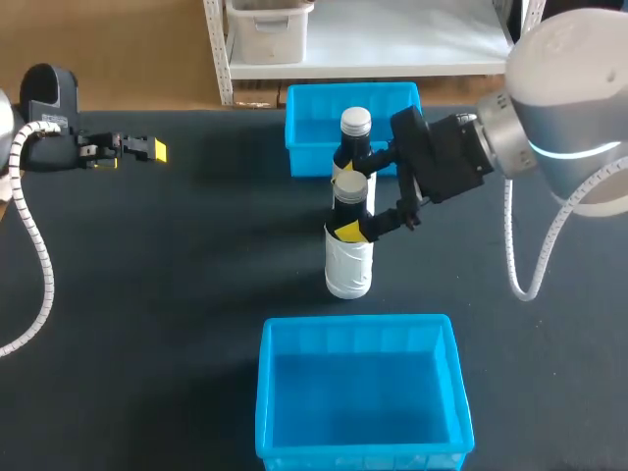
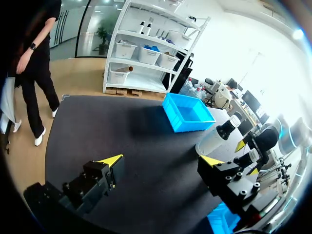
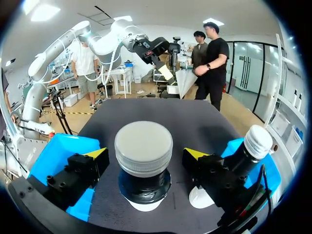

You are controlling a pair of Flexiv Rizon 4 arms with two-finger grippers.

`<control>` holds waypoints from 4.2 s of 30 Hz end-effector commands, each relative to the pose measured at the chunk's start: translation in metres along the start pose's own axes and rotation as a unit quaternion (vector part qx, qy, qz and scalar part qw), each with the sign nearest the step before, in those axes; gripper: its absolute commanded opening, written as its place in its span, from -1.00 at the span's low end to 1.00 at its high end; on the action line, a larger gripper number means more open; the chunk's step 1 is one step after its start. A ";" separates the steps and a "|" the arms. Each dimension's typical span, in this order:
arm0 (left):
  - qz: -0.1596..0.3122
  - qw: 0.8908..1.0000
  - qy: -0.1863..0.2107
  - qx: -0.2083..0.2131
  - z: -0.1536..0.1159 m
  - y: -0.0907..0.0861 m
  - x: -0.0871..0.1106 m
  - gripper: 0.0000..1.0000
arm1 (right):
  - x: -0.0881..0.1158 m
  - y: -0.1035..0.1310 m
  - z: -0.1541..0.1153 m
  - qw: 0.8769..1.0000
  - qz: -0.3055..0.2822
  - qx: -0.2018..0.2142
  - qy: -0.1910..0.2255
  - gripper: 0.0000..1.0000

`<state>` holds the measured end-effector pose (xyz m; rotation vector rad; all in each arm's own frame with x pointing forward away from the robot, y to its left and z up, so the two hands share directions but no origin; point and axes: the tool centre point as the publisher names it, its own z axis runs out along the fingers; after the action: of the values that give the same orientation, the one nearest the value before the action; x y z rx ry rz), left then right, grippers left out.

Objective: Pick up the bottle, and place it in the far bin if it is heavy, or in the near bin if it is light.

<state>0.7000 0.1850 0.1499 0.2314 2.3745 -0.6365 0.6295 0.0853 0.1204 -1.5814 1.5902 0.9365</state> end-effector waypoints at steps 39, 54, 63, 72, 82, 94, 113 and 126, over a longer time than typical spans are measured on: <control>0.000 1.000 0.000 0.000 0.000 0.000 0.000 1.00 | 0.001 0.003 0.001 1.000 0.006 -0.004 -0.015 -0.09; 0.000 1.000 0.000 0.000 0.000 0.000 0.000 1.00 | 0.000 0.002 0.000 1.000 0.003 -0.004 -0.013 -1.00; 0.000 1.000 0.000 0.000 0.000 0.000 0.000 1.00 | -0.011 0.005 -0.017 1.000 -0.001 0.002 -0.002 -1.00; 0.000 1.000 0.000 0.000 0.000 0.000 0.000 1.00 | -0.015 0.007 -0.047 1.000 0.001 0.020 -0.005 -1.00; 0.000 1.000 0.000 0.000 0.000 0.000 0.000 1.00 | -0.002 0.009 -0.092 0.999 0.019 0.044 -0.001 -1.00; 0.000 1.000 0.000 0.000 0.000 0.000 0.000 1.00 | 0.020 0.007 -0.153 0.997 0.029 0.075 0.005 -1.00; 0.000 1.000 0.000 0.000 0.000 0.000 0.000 1.00 | 0.053 -0.031 -0.231 0.997 0.019 0.069 0.016 -1.00; 0.000 1.000 0.000 0.000 0.000 0.000 0.000 1.00 | 0.034 -0.080 -0.239 0.998 -0.002 0.061 0.015 -1.00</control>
<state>0.7000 0.1850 0.1499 0.2314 2.3745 -0.6365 0.6959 -0.1446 0.2056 -1.4913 1.6438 0.7618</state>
